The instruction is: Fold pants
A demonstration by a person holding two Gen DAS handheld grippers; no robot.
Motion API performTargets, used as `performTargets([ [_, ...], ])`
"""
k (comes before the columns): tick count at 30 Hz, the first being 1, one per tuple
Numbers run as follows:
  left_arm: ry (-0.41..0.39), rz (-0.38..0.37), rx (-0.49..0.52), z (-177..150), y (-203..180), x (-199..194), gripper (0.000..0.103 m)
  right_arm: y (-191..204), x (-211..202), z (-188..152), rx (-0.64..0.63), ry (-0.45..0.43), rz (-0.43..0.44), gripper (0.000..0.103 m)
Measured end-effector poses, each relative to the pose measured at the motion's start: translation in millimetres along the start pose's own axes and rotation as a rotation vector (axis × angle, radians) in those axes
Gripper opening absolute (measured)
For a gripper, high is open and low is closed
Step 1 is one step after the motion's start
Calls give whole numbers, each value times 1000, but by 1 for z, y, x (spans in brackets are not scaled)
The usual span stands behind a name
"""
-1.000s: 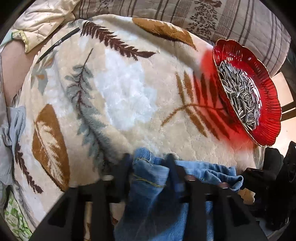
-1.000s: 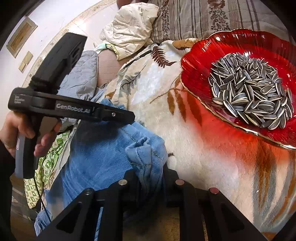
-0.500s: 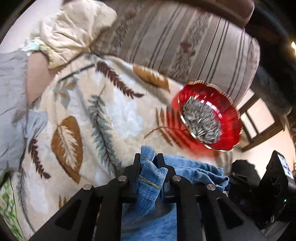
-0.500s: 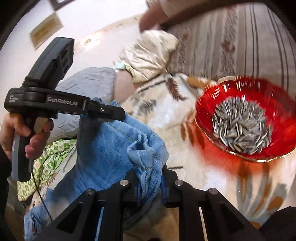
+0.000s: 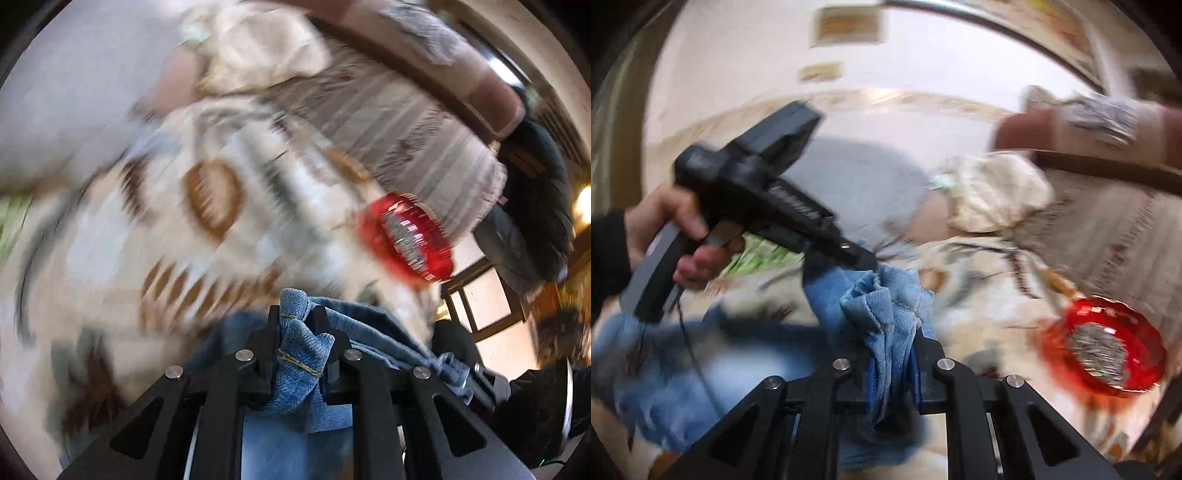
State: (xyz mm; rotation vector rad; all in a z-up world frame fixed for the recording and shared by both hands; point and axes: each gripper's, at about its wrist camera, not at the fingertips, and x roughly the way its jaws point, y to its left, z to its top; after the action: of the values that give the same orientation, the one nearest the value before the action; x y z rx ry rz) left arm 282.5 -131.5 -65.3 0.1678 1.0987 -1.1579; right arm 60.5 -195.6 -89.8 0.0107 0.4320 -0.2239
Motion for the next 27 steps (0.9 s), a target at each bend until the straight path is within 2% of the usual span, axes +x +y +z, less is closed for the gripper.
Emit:
performTargets([
  [3, 46, 44, -100, -30, 35, 8, 18, 47, 24, -20, -146, 120, 76, 14],
  [6, 109, 100, -199, -55, 62, 25, 23, 78, 49, -41, -284, 250, 116, 17],
  [7, 95, 95, -224, -60, 66, 25, 24, 84, 52, -47, -317, 263, 111, 20],
  [8, 69, 79, -237, -61, 66, 20, 27, 88, 52, -49, -347, 247, 102, 34],
  [9, 49, 99, -240, -61, 65, 14, 52, 88, 49, -49, -362, 236, 108, 53],
  [10, 21, 154, -245, -59, 62, 4, 81, 86, 46, -47, -359, 241, 115, 91],
  [11, -8, 187, -262, -59, 61, -7, 87, 79, 40, -44, -338, 235, 135, 98],
  [13, -85, 170, -311, -62, 57, -37, 88, 64, 22, -36, -312, 195, 179, 98],
  [15, -127, 193, -354, -69, 49, -63, 92, 47, -1, -27, -310, 142, 207, 98],
  [18, -126, 203, -402, -86, 37, -81, 95, 16, -36, -16, -297, 53, 260, 99],
  [21, -95, 192, -460, -109, 22, -83, 95, -8, -54, -10, -333, 10, 311, 101],
  [23, -70, 163, -514, -121, 19, -79, 95, -19, -53, -8, -384, 16, 357, 101],
  [27, -64, 99, -670, -137, 20, -65, 95, -10, -38, -18, -631, 50, 434, 101],
])
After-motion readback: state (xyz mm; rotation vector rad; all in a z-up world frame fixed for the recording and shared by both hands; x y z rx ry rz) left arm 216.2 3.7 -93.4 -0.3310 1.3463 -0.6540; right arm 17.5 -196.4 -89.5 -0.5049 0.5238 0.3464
